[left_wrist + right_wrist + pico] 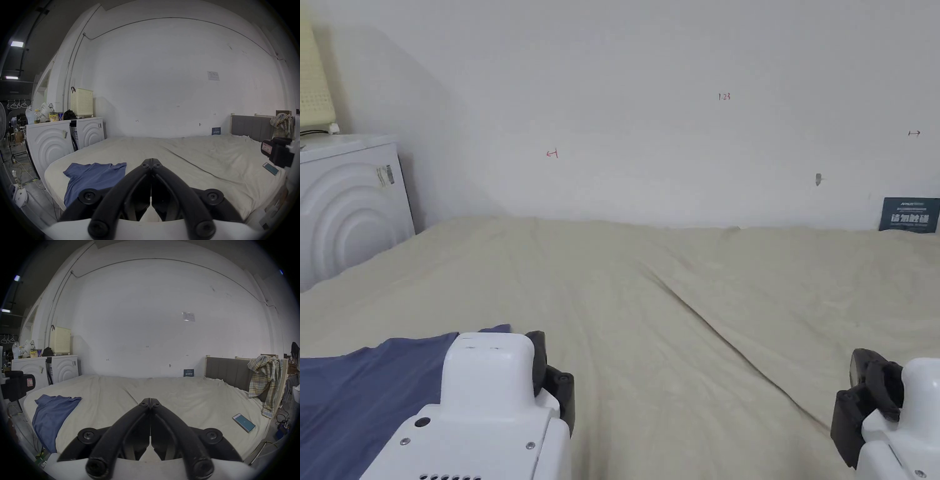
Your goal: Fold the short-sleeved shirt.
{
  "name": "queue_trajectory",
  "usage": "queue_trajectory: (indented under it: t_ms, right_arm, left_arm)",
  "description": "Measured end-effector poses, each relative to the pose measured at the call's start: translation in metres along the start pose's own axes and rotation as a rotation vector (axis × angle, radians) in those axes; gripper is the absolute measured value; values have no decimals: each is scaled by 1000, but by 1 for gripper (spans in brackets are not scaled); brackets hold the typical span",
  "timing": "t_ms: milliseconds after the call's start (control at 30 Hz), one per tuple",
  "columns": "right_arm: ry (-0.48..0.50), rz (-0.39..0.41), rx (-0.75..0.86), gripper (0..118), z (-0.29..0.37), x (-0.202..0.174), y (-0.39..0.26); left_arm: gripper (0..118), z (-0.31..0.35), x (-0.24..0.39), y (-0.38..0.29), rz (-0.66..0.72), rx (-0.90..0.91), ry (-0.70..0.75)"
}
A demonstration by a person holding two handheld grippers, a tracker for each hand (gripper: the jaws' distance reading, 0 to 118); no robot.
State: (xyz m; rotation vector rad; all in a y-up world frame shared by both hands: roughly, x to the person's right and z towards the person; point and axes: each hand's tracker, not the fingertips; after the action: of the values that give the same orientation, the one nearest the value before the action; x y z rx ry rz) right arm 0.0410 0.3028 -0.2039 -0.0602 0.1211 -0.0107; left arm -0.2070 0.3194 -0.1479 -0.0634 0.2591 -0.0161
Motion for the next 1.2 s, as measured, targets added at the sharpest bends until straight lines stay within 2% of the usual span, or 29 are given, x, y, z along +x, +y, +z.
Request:
queue_trajectory:
  t_ms: [133,233,333,467,567,700,733,833,967,1200]
  right_arm:
    - [56,8,-1,0,-6,-12,4]
    - [124,11,6,0,-13,-30,8]
    - [234,31,6,0,-20,-57,10]
    - [423,-3,-3,0,-25,-105,11]
    - [569,7,-18,0,-27,-146,11]
    - [756,-56,-76,0,-27,-191,4]
    - [780,-51,-87,0,-26,-200,2]
    - [799,4,-77,0,-20,-220,-6]
    - [823,7,-90,0,-23,-228,-7]
    - [775,60,-135,0,-47,-240,-20]
  left_arm:
    - [0,2,-10,1,10,-5,37]
    - [0,8,-26,2,-5,-4,122]
    - [0,18,-50,7,8,-2,210]
    - [0,39,-85,8,-8,0,376]
    - [0,58,-112,7,-13,-16,498]
    - [0,77,-144,6,16,-42,632]
    - [0,79,-150,6,29,-46,652]
    - [0,83,-164,3,45,-46,670]
    - [0,73,-175,-6,76,-83,690]
    - [0,36,-181,-32,92,-165,642]
